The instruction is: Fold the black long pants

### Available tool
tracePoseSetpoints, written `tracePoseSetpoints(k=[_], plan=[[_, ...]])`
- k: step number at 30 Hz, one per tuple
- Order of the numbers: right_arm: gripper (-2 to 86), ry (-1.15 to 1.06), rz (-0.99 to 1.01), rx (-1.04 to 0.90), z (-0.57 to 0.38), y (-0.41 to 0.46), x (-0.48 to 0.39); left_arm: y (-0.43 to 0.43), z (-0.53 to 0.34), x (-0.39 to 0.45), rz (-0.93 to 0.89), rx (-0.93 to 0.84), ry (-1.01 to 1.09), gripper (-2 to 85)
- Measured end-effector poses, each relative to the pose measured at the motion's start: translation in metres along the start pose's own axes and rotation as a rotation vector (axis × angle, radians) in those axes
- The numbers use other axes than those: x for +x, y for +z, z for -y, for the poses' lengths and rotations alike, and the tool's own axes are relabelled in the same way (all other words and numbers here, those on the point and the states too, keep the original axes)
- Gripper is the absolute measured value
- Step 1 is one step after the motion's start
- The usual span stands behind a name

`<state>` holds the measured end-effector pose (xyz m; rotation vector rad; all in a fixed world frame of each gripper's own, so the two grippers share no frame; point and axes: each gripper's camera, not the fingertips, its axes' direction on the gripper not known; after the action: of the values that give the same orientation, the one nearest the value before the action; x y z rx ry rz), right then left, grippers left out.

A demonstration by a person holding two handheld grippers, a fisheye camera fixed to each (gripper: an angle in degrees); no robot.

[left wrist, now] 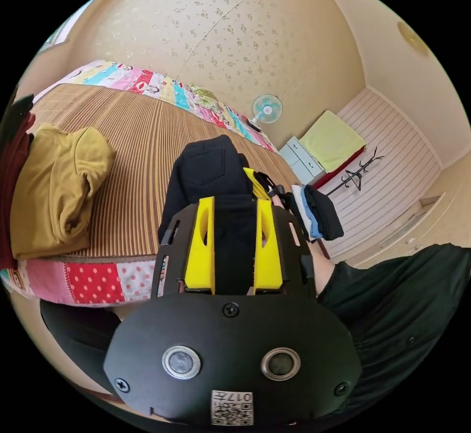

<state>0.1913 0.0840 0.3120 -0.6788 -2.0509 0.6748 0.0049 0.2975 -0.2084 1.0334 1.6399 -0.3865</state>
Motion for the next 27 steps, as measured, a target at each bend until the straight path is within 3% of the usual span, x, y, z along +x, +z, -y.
tracePoseSetpoints(k=[6,11,16,18,20,22,24,27], plan=[[3.3,-0.040,0.216,-0.140,-0.043,0.001,-0.041,0.030,0.031,-0.007,-0.240,-0.127,-0.071,16.8],[3.6,0.021,0.398,-0.127,-0.078,-0.024,-0.053,-0.031,-0.013,0.047,-0.266,-0.090,-0.030,15.6],[3.7,-0.012,0.603,-0.180,-0.097,-0.032,-0.087,-0.106,-0.029,0.088,-0.426,-0.071,0.088,12.6],[3.7,-0.038,0.598,-0.185,-0.102,-0.038,-0.101,-0.126,-0.032,0.087,-0.481,-0.068,0.110,11.9],[3.6,-0.062,0.621,-0.191,-0.106,-0.044,-0.115,-0.150,-0.037,0.081,-0.572,-0.034,0.132,10.2],[3.5,-0.090,0.830,-0.159,-0.112,-0.050,-0.132,-0.178,-0.044,0.052,-0.787,0.063,0.061,6.4],[3.4,-0.138,0.918,-0.112,-0.114,-0.060,-0.150,-0.197,-0.047,0.034,-0.925,0.116,0.038,6.1],[3.2,-0.333,0.852,-0.090,-0.110,-0.093,-0.201,-0.256,-0.049,0.031,-0.949,0.199,0.126,6.0]])
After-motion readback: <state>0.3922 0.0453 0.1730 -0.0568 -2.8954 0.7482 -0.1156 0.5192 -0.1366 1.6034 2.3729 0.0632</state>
